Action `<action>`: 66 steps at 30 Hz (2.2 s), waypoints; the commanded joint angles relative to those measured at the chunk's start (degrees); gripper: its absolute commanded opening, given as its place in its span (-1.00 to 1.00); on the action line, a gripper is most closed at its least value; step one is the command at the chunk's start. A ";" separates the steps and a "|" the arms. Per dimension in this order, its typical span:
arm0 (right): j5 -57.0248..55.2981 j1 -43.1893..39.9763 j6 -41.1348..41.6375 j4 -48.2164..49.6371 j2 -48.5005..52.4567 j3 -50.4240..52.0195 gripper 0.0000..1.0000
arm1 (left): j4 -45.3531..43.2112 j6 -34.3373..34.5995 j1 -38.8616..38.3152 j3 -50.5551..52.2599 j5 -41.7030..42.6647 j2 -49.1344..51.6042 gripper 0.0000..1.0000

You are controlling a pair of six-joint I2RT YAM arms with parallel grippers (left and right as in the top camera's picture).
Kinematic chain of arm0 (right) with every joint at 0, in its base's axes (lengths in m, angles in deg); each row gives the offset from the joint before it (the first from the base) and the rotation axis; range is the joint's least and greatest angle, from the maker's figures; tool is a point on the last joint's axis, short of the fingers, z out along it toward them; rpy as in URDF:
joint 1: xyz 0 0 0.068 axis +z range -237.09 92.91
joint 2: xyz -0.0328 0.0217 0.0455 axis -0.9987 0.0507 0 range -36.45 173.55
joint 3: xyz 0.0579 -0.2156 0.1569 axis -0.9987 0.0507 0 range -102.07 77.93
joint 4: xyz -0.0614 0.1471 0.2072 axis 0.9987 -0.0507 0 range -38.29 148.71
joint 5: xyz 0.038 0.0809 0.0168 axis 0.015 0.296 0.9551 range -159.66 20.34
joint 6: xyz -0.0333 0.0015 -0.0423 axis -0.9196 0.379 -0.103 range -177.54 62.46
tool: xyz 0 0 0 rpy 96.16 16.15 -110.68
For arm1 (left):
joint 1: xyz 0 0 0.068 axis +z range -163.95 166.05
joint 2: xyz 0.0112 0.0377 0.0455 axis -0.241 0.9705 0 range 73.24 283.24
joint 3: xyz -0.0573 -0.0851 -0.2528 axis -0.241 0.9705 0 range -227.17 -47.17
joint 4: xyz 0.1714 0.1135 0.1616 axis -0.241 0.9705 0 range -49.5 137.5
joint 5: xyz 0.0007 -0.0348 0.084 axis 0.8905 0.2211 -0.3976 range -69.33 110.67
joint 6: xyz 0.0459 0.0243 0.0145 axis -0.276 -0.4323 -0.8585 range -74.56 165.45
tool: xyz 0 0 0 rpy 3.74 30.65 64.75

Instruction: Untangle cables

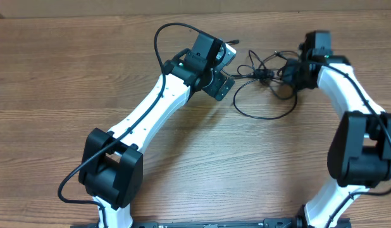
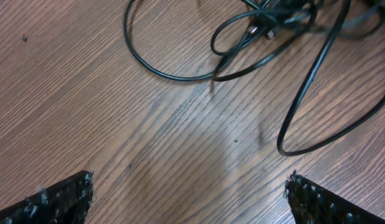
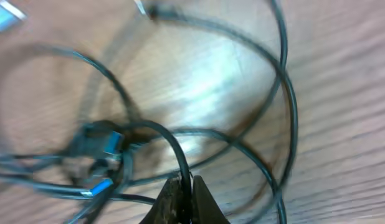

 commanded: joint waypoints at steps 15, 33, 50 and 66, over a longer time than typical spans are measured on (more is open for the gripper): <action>-0.09 0.11 0.13 -14.43 -4.70 -23.08 -0.92 | -0.04 0.35 0.26 -1.05 0.46 0.63 0.99; 6.08 0.11 -0.39 -28.79 -5.14 -44.39 -0.92 | -2.43 1.07 0.11 -1.05 10.99 0.63 0.99; -9.79 0.11 10.05 -43.63 -5.11 -39.23 0.64 | -2.14 1.70 0.11 -1.05 10.97 0.63 0.99; -0.22 0.11 29.35 -26.69 -5.11 -11.67 0.22 | -1.33 1.66 0.11 -1.05 10.47 0.63 0.99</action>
